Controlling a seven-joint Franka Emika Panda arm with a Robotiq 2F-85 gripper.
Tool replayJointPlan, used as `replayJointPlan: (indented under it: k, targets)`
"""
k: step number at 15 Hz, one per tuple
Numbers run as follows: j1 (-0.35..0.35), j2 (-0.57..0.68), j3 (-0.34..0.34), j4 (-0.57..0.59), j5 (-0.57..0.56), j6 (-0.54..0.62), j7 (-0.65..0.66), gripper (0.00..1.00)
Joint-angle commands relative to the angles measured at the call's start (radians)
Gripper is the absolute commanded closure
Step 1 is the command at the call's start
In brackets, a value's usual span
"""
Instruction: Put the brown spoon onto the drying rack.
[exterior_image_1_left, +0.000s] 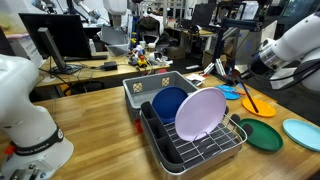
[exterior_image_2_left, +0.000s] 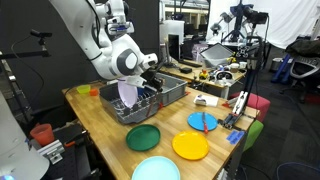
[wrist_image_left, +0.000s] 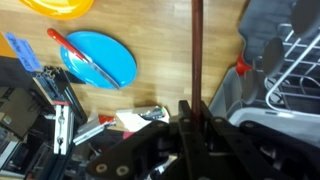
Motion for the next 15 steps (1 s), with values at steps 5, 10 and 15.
replayJointPlan:
  k: [5, 10, 15]
  targets:
    - [-0.004, -0.263, 0.098, -0.179, 0.079, 0.189, -0.183, 0.97]
    - [0.206, -0.472, 0.021, -0.226, -0.094, 0.159, -0.079, 0.97]
    - [0.449, -0.573, -0.122, -0.277, -0.228, 0.156, -0.003, 0.97]
